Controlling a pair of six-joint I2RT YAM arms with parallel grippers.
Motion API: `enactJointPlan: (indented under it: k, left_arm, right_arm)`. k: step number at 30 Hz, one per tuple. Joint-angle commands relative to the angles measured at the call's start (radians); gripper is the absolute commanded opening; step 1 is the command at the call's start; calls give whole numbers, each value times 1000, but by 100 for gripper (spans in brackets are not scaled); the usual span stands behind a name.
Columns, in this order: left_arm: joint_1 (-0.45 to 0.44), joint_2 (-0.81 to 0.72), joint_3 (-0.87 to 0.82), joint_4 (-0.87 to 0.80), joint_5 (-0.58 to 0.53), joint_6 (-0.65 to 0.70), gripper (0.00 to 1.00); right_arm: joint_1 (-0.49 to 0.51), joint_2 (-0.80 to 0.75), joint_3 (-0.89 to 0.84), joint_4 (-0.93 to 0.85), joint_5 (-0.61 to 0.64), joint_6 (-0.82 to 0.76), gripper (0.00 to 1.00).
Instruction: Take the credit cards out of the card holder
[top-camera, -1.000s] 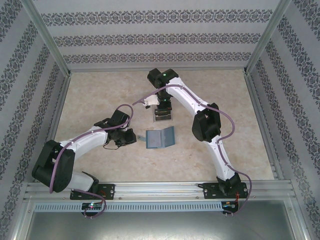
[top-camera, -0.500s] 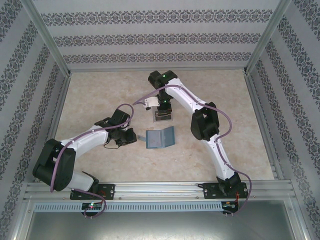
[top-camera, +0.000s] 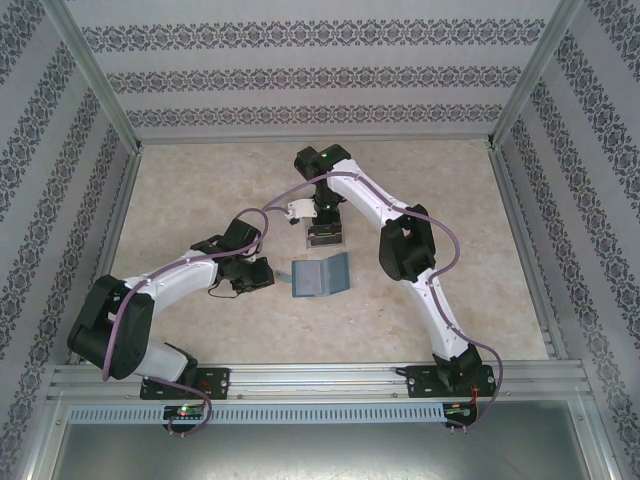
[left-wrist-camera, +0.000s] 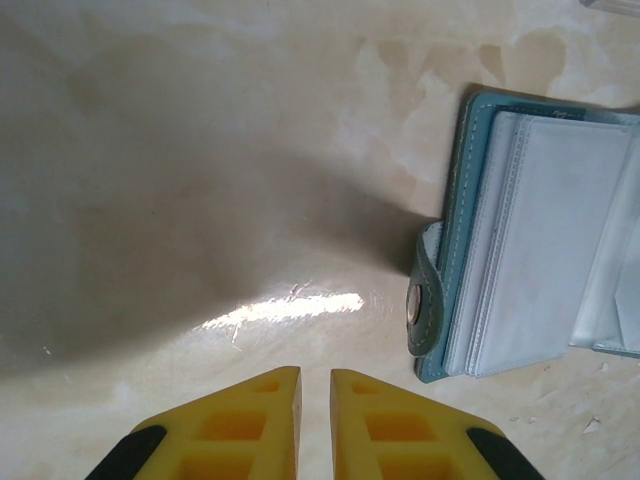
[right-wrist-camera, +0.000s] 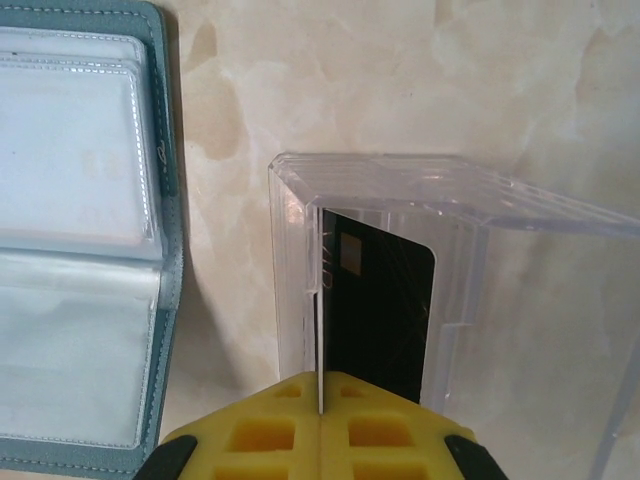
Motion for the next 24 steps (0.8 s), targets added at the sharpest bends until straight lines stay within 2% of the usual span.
enactJointPlan:
  k: [1, 4, 14, 18, 24]
  left_arm:
    - [10, 10, 19, 30, 10, -4, 16]
    - [11, 10, 19, 34, 15, -6, 16]
    - [11, 34, 57, 28, 36, 6, 16]
    - [8, 46, 88, 29, 49, 14, 15]
    - [2, 61, 139, 29, 75, 21, 15]
  right_arm:
    - [3, 4, 12, -30, 34, 19, 12]
    - [2, -16, 18, -22, 71, 24, 18]
    - [2, -110, -4, 47, 141, 112, 21]
    - [-2, -184, -104, 151, 154, 219, 25]
    - [-3, -332, -308, 367, 142, 477, 25]
